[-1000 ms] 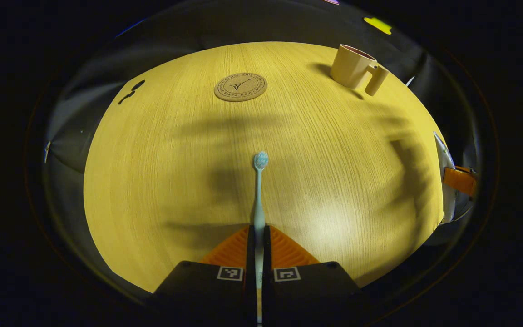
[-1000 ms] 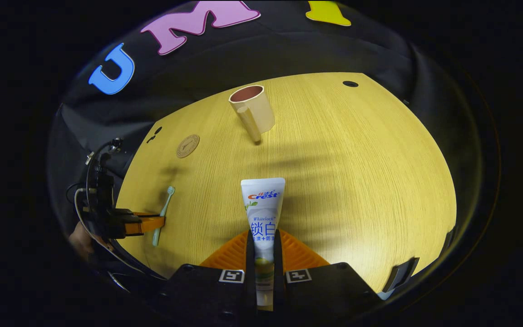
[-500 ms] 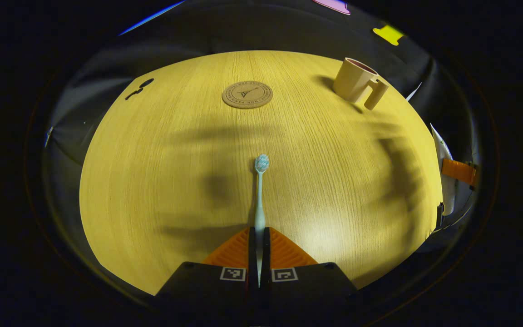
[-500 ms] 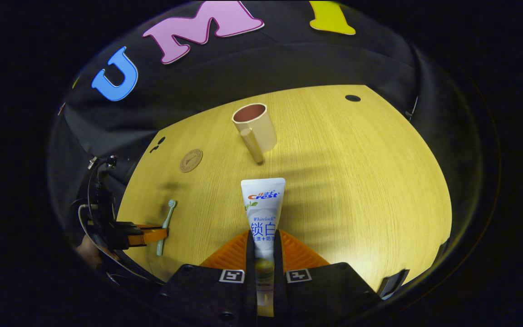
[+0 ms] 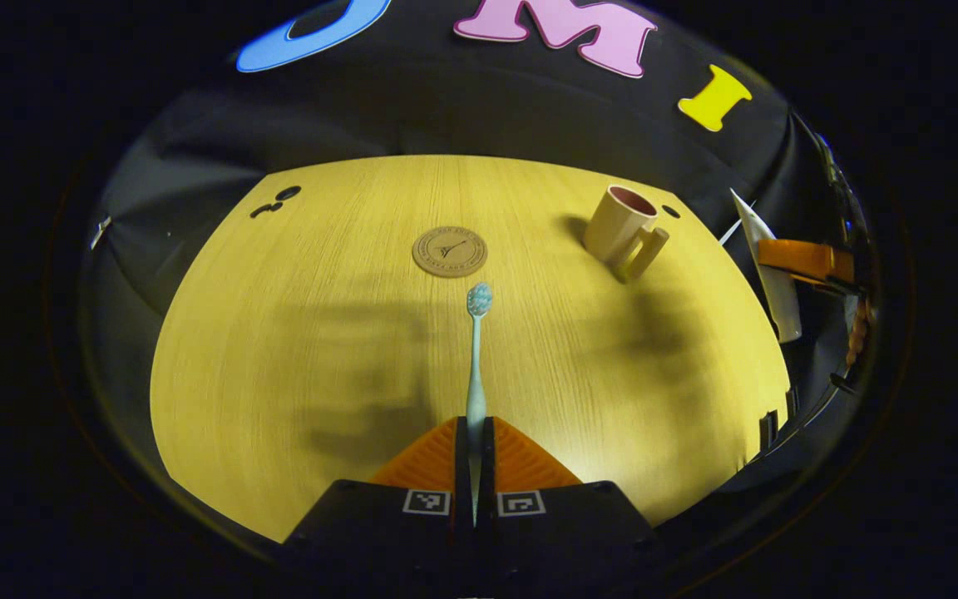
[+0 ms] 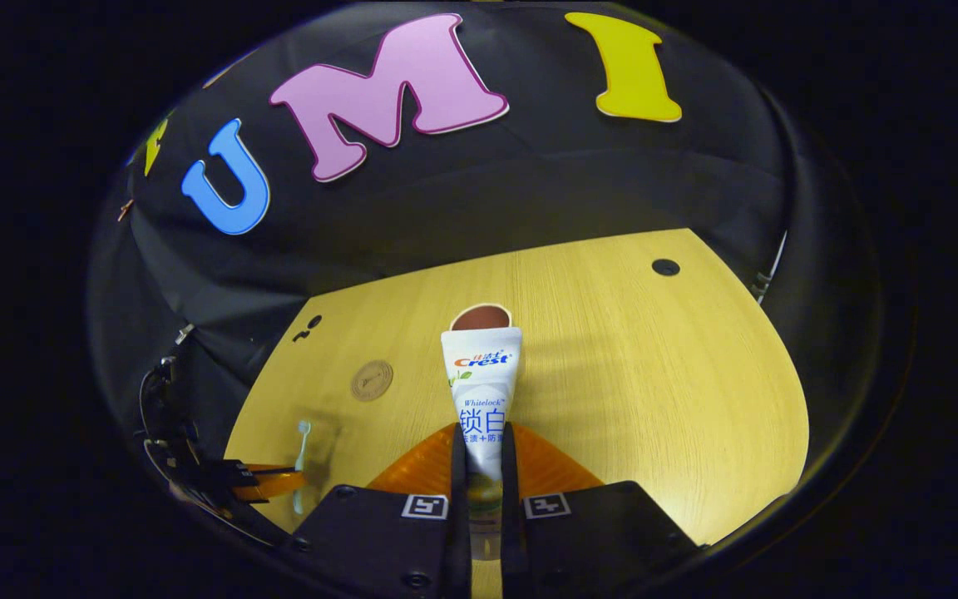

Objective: Put the toothbrush and toothpaste on the desktop into the cup, then pick up the cup and place it on the coaster on the desktop.

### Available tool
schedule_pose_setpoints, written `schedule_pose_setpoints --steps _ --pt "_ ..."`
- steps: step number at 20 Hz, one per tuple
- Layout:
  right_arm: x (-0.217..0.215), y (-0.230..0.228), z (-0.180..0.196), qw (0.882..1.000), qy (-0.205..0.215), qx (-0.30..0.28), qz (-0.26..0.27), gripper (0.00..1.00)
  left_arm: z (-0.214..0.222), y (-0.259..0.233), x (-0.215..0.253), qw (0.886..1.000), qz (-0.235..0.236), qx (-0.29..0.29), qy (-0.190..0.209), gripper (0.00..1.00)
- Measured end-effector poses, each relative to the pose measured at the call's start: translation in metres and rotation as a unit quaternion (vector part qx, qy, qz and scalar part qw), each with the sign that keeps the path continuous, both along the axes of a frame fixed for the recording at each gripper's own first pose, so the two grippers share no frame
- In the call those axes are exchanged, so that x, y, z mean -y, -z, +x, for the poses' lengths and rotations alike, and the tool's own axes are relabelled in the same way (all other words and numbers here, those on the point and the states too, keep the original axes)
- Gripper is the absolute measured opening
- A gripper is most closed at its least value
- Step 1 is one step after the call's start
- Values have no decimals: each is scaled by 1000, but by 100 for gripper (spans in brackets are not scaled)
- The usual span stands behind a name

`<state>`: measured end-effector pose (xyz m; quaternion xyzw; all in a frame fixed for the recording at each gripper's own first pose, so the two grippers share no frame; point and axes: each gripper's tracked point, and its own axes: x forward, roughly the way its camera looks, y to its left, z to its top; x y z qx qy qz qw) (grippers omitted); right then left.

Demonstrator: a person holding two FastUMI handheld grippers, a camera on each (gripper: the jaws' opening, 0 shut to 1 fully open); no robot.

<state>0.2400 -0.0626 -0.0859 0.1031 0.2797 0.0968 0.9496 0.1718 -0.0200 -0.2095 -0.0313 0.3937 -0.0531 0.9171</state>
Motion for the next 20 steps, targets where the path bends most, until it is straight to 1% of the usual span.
schedule_pose_setpoints --steps 3,7,11,15,18,20 --pt "-5 -22 25 1000 -7 28 7 18 3 -18 7 1000 -2 19 -5 7" --pt "-16 -52 62 997 -24 70 6 18 11 -34 19 998 -27 53 -12 6" --pt "-28 -70 100 994 -31 100 24 18 22 -43 13 995 -27 84 -40 6" --pt "-37 -65 131 991 -45 117 42 18 29 -58 16 990 -44 122 -51 7" --pt "-38 -61 152 986 -55 150 37 18 35 -65 23 986 -75 133 -66 6" --pt "-40 -59 167 982 -62 174 34 18 38 -67 28 984 -84 140 -69 6"
